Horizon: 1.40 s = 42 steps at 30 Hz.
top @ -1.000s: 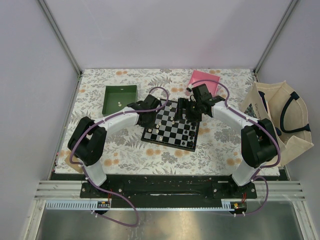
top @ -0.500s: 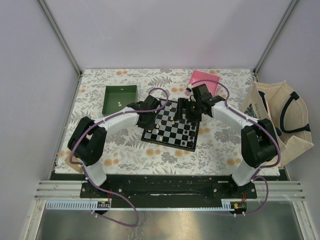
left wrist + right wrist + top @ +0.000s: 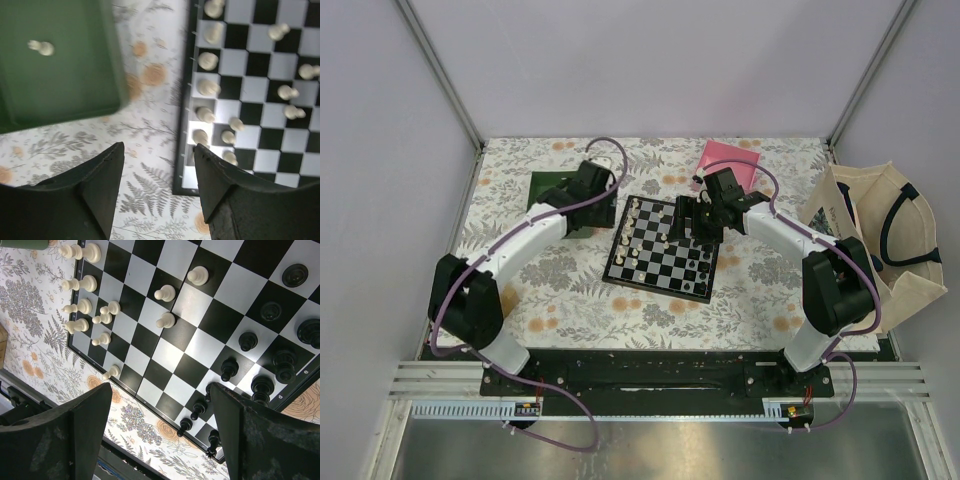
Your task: Set up the chess pieces on the board
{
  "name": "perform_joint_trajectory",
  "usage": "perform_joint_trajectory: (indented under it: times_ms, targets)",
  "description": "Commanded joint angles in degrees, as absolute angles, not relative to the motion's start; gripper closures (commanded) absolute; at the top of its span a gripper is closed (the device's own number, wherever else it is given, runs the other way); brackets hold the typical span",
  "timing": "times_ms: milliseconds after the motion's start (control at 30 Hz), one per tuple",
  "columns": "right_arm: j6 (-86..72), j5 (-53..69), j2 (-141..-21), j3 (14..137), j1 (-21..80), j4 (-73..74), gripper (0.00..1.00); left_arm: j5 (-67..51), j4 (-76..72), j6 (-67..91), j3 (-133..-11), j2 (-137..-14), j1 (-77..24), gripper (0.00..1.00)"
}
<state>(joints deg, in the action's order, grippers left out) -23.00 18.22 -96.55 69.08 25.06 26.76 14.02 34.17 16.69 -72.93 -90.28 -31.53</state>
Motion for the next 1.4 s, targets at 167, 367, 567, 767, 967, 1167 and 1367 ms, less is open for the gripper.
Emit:
perform_joint_trajectory:
  times_ms: [167, 367, 567, 767, 967, 1167, 1367]
  targets:
    - [-23.1, 19.2, -95.2, 69.6, 24.8, 25.8, 0.11, 13.1, 29.4, 16.0, -80.6, -98.0, -15.8, 0.39]
    - [-23.1, 19.3, -95.0, 69.4, 24.8, 25.8, 0.11, 15.7, 32.2, 13.7, -89.4, -106.9, -12.0, 0.38]
    - [-23.1, 19.4, -94.4, 69.5, 24.9, 25.8, 0.11, 12.5, 33.4, 13.3, -95.3, -113.9, -8.4, 0.39]
    - [-23.0, 19.3, -94.7, 69.6, 24.9, 25.8, 0.11, 10.5, 33.5, 13.2, -95.0, -116.4, -6.1, 0.44]
    - [-23.1, 19.8, -95.2, 69.6, 24.8, 25.8, 0.11, 9.3, 33.7, 13.1, -94.7, -118.6, -5.0, 0.49]
    - [-23.0, 19.6, -95.3, 69.8, 24.8, 25.9, 0.11, 8.4, 33.4, 13.1, -94.7, -119.8, -4.5, 0.52]
    - [-23.2, 19.7, -95.5, 70.0, 24.8, 25.8, 0.11, 7.9, 33.1, 12.8, -94.8, -120.1, -4.3, 0.56]
